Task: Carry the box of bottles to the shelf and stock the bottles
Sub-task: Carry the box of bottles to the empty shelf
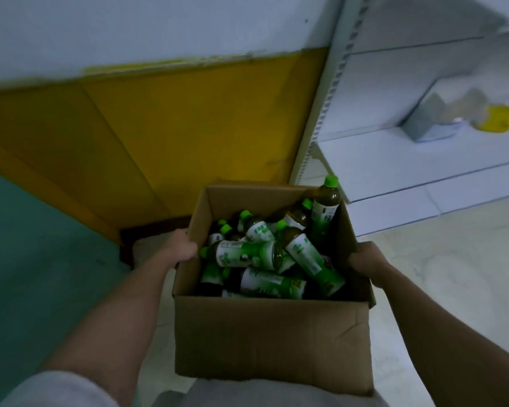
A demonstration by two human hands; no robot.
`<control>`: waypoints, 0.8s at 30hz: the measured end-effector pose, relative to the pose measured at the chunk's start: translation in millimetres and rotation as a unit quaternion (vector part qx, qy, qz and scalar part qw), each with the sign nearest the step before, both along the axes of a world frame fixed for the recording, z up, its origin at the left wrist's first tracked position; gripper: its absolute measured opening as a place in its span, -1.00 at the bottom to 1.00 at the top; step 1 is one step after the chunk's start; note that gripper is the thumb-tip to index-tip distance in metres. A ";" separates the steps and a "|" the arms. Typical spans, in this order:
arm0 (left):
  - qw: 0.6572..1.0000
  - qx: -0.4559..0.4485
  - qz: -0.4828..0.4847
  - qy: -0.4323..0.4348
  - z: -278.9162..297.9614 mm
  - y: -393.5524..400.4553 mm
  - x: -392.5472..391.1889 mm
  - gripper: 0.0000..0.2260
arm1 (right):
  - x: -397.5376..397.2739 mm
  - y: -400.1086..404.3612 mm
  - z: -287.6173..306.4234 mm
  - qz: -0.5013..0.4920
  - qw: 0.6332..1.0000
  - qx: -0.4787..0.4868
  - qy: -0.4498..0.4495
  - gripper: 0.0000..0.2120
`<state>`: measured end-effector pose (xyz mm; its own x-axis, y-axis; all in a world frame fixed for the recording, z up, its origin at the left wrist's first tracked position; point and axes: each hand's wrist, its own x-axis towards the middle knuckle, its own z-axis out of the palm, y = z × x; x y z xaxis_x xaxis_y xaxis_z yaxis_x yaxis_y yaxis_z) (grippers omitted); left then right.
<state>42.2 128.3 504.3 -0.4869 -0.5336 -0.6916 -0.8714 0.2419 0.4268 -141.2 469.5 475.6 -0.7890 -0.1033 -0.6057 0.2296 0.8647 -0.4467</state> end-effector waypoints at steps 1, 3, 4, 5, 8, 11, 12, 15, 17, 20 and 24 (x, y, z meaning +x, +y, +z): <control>1.000 0.010 -0.009 -0.003 4.0 9.3 -1.7 -0.90 | 7.0 13.4 6.1 -0.012 1.000 0.000 -0.002 -0.88; 0.999 0.022 -0.028 -0.007 3.6 27.2 -8.3 -0.74 | 18.8 39.5 18.6 -0.030 1.000 0.001 -0.004 -0.95; 0.999 0.020 -0.041 -0.010 1.9 36.8 -13.1 -0.69 | 22.5 53.8 22.8 -0.038 0.999 0.000 -0.004 -0.96; 0.998 0.013 -0.055 -0.013 1.1 46.6 -18.0 -0.67 | 24.8 68.6 25.7 -0.048 0.999 0.000 -0.006 -0.96; 0.995 -0.005 -0.099 -0.031 -0.6 80.0 -38.3 -0.78 | 29.2 120.2 28.5 -0.080 0.997 -0.006 -0.003 -0.90; 0.991 -0.009 -0.131 -0.037 -3.7 123.3 -64.8 -0.79 | 30.2 177.5 27.8 -0.109 0.994 -0.014 0.000 -0.91; 0.990 -0.008 -0.135 -0.032 -2.8 143.0 -73.6 -0.77 | 28.4 198.7 26.9 -0.119 0.993 -0.019 0.002 -0.89; 0.991 -0.002 -0.137 0.000 0.4 214.0 -96.1 -0.69 | 20.4 269.4 28.9 -0.146 0.989 -0.019 0.012 -0.81; 0.988 -0.001 -0.154 0.025 3.2 263.0 -115.5 -0.74 | 14.1 318.8 33.2 -0.157 0.987 -0.014 0.017 -0.79; 0.981 -0.014 -0.185 0.048 9.5 331.9 -152.8 -0.89 | 2.9 391.1 41.6 -0.189 0.982 -0.014 0.020 -0.77; 0.968 -0.032 -0.240 0.070 9.4 410.0 -216.9 -0.95 | -15.5 474.1 48.5 -0.243 0.970 -0.015 0.019 -0.77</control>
